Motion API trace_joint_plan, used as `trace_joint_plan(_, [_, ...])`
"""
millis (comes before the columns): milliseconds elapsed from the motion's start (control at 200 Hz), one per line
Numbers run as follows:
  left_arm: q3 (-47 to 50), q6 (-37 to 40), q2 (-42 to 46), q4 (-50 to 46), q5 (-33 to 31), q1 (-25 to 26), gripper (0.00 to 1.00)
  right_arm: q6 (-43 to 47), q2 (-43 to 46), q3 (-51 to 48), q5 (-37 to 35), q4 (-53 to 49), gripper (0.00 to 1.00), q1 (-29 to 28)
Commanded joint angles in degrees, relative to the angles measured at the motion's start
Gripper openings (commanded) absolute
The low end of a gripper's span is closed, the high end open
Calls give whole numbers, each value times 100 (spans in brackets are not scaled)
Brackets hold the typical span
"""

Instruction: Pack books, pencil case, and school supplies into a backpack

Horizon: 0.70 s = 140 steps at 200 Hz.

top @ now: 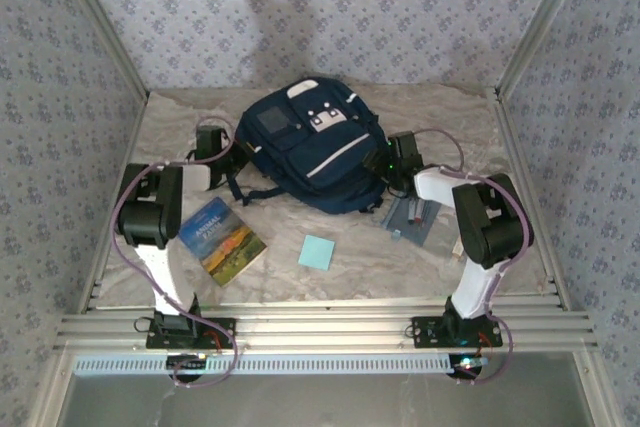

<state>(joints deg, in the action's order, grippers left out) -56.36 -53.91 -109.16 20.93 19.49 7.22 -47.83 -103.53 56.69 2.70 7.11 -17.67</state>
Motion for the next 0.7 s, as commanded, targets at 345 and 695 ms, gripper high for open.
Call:
trace_joint_plan(345, [202, -1296, 1573, -370, -193, 1110, 0, 1058, -818, 1716, 994, -299, 77, 795])
trace_joint_plan(695, [-9, -2680, 1760, -212, -1494, 1843, 0, 2360, 1180, 1427, 498, -2053, 85, 656])
